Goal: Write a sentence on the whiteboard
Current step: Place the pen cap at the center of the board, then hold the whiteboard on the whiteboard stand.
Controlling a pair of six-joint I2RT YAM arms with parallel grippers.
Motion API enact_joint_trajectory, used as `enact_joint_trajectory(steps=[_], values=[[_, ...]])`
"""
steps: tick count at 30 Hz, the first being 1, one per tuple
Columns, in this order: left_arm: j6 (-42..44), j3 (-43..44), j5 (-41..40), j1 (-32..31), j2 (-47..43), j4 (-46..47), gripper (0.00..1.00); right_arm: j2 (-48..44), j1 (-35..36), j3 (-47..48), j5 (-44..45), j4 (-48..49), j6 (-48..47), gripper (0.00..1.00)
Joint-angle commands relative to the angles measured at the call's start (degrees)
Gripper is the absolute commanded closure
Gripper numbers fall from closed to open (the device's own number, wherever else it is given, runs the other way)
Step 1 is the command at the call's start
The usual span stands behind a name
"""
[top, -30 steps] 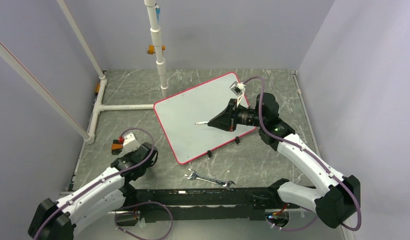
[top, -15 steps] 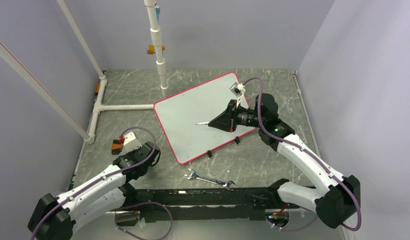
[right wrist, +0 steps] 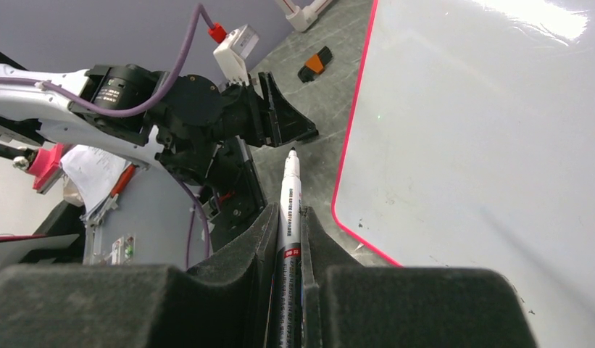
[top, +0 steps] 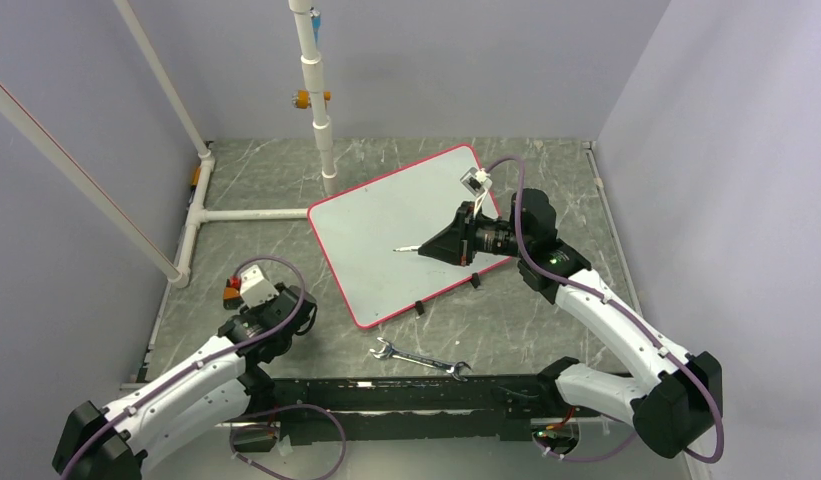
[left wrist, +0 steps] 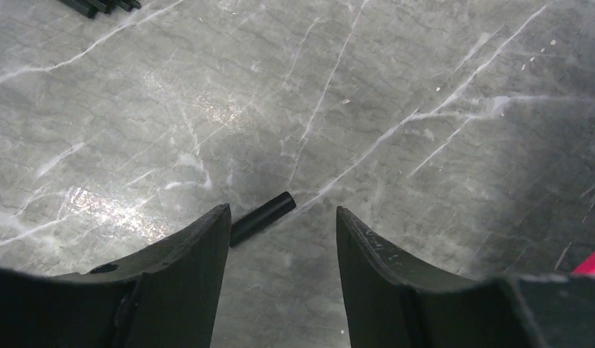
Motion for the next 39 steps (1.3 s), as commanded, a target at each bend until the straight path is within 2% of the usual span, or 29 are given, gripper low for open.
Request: enact_joint_trajectory(steps=[1, 7, 10, 13, 17, 21, 24, 27, 32, 39], values=[[0.66, 0.50, -1.27, -0.22, -1.30, -0.26, 0.40, -1.85, -0.17, -0.13, 0.69, 0.77, -1.15, 1.00], [9.90, 4.87, 1.33, -0.25, -4.15, -0.43, 0.39, -1.97, -0.13, -0.20, 1.43, 0.66, -1.80, 1.00], [18.98, 7.82, 3.03, -0.23, -7.39, 1.21, 0.37, -2.09, -0.13, -0.13, 1.75, 0.67, -1.96, 1.00], [28.57, 10.77, 5.21, -0.22, -10.63, 3.57, 0.25, -2.42, -0.14, 0.28, 2.39, -0.96, -2.52, 1.00], [36.99, 18.56, 5.81, -0.23, -12.34, 1.47, 0.12, -2.92, -0.14, 0.64, 3.19, -1.29, -3.33, 1.00], [48.55, 27.60, 8.68, 0.50, -10.32, 1.91, 0.01, -3.16, -0.16, 0.30, 2.74, -0.69, -3.42, 1.00], [56.84, 34.84, 15.59, 4.76, -4.52, 0.50, 0.01, -3.51, -0.18, -0.24, 2.31, 0.06, -2.97, 1.00], [61.74, 40.15, 30.12, 14.08, 1.69, -0.01, 0.01, -4.47, -0.12, -0.93, 2.22, 0.14, -2.79, 1.00], [63.77, 45.75, 50.84, 26.35, 11.07, 3.04, 0.01, -6.34, -0.15, -1.46, 2.49, -0.48, -3.19, 1.00], [61.52, 52.41, 75.24, 39.86, 23.28, 6.90, 0.10, -7.67, -0.15, -2.35, 2.00, -1.33, -4.00, 1.00]])
